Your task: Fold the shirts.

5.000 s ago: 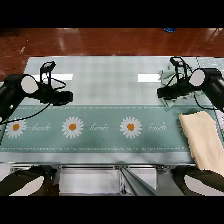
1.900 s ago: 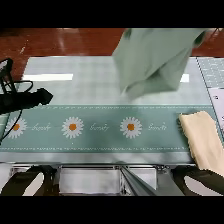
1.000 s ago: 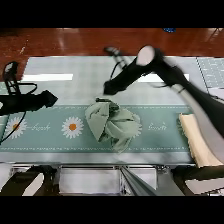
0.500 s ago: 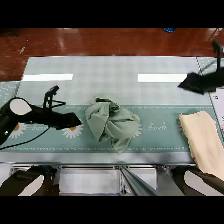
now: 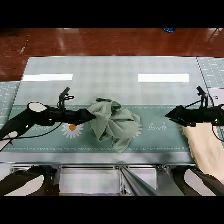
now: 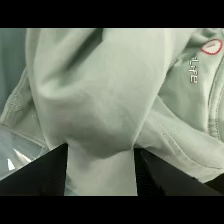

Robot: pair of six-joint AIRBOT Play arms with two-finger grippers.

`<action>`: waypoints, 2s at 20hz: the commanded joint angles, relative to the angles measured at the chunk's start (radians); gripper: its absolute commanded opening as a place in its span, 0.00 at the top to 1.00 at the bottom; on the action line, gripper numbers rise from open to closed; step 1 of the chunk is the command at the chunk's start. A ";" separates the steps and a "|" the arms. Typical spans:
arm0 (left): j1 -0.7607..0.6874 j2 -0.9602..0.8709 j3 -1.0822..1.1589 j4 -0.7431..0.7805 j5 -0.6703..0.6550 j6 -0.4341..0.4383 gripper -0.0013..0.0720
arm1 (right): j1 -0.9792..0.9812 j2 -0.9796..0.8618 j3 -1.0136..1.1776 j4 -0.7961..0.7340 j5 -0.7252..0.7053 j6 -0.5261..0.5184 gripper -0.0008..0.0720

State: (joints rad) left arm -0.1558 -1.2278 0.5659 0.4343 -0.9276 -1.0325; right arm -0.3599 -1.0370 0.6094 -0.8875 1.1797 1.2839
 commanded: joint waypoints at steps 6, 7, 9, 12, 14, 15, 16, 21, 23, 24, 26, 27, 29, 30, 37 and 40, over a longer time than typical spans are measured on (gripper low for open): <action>-0.005 -0.155 0.117 -0.046 -0.106 0.105 0.96 | 0.184 0.003 -0.183 0.092 -0.073 -0.058 0.44; -0.005 -0.155 0.119 -0.046 -0.105 0.105 0.96 | 0.250 0.003 -0.181 0.119 -0.133 -0.049 0.44; -0.005 -0.155 0.120 -0.046 -0.112 0.104 0.96 | 0.335 -0.001 -0.164 0.159 -0.269 -0.014 0.44; -0.005 -0.155 0.120 -0.046 -0.120 0.104 0.96 | 0.352 -0.105 -0.093 0.193 -0.299 0.012 0.44; -0.005 -0.155 0.120 -0.046 -0.120 0.105 0.96 | 0.359 -0.210 -0.047 0.270 -0.257 -0.036 0.44; -0.005 -0.155 0.120 -0.046 -0.119 0.105 0.96 | 0.380 -0.259 -0.029 0.306 -0.241 -0.061 0.44; -0.005 -0.155 0.120 -0.046 -0.119 0.105 0.96 | 0.416 -0.306 -0.011 0.333 -0.236 -0.080 0.44; -0.001 -0.155 0.122 -0.046 -0.125 0.104 0.96 | 0.534 -0.431 0.145 0.330 -0.228 -0.108 0.94; 0.044 -0.154 0.169 -0.046 -0.216 0.104 0.96 | 0.504 -0.413 0.261 0.269 -0.116 -0.124 0.95; 0.084 -0.151 0.217 -0.047 -0.288 0.104 0.96 | 0.479 -0.385 0.340 0.202 -0.063 -0.093 0.95; 0.166 -0.122 0.344 -0.050 -0.370 0.061 0.96 | 0.422 -0.310 0.528 0.036 -0.005 0.009 0.95; 0.201 -0.099 0.417 -0.050 -0.377 0.026 0.96 | 0.391 -0.271 0.644 -0.026 0.020 0.052 0.95; 0.261 -0.051 0.591 -0.051 -0.374 -0.036 0.96 | 0.335 -0.212 0.883 -0.077 0.061 0.089 0.95; 0.286 -0.030 0.687 -0.050 -0.374 -0.069 0.96 | 0.313 -0.189 0.998 -0.089 0.086 0.096 0.95; 0.385 0.153 1.177 0.097 -0.376 -0.226 0.96 | 0.293 0.097 1.402 -0.285 0.167 0.101 0.95; 0.399 0.306 1.212 0.277 -0.377 -0.248 0.96 | 0.293 0.253 1.402 -0.408 0.175 0.134 0.95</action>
State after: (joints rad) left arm 0.2211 -1.0389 1.6993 0.5438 -1.3090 -1.2324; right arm -0.0631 -0.9195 1.9686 -1.1561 1.3411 1.3888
